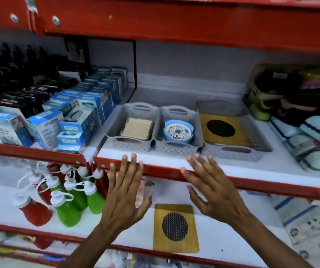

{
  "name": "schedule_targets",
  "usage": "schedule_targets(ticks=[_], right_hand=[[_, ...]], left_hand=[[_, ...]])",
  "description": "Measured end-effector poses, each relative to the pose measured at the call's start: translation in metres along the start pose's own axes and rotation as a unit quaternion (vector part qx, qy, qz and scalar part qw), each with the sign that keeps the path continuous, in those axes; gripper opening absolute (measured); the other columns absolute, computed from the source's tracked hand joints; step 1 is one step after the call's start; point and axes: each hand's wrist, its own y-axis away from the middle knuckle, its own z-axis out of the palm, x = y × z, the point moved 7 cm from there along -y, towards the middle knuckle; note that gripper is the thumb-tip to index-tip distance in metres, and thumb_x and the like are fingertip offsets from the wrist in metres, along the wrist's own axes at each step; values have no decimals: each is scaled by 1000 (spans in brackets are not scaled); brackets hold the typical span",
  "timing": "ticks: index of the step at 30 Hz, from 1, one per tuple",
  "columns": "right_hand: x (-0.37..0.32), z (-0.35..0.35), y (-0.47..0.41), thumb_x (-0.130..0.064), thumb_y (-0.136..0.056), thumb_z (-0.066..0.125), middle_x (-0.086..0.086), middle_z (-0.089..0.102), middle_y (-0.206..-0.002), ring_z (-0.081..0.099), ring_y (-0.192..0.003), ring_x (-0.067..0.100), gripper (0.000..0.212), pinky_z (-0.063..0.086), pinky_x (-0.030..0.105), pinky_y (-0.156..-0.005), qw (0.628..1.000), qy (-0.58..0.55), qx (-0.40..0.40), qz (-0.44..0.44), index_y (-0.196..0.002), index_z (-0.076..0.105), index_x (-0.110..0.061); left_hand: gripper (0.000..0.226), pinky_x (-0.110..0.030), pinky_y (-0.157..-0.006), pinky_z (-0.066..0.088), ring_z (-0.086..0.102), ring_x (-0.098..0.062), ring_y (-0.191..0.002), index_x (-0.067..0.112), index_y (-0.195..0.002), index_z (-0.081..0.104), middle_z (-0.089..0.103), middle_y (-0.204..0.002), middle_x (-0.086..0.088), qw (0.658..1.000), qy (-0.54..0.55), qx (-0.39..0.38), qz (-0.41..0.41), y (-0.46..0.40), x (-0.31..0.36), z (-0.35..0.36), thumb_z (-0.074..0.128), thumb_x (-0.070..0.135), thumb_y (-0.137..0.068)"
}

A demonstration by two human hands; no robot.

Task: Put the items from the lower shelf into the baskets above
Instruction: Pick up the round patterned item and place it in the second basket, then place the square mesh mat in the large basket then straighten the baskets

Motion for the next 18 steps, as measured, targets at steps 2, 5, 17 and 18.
schedule_targets(ticks=[2,5,17,18], right_hand=[[-13,21,38,-14,-92,63,17,39,-158,32,-149,32,58,22,50,-124,998,9,-48,-50,-147,44,-9],[-17,66,92,-19,-94,59,14,38,-159,29,-151,31,58,18,47,-125,988,-19,-153,-15,-148,43,-10],[0,185,218,-53,-100,30,25,63,-133,56,-125,41,72,45,44,-105,803,-121,-387,436,-140,50,3],[0,186,218,-46,-101,39,24,62,-135,55,-126,39,64,45,42,-104,798,-129,-376,453,-142,47,3]], left_hand=[[76,-54,-126,11,14,-33,-154,7,-152,28,21,-164,-15,999,23,-16,35,26,19,17,49,45,-89],[76,-52,-123,16,16,-29,-154,10,-153,25,18,-165,-13,990,74,-116,31,66,38,64,51,43,-90],[69,-46,-124,23,28,-41,-146,-1,-152,15,27,-159,-25,875,89,-445,-167,140,38,199,28,38,-97],[68,-45,-122,27,33,-40,-142,-1,-152,17,35,-155,-24,875,87,-441,-182,137,38,199,32,35,-97]])
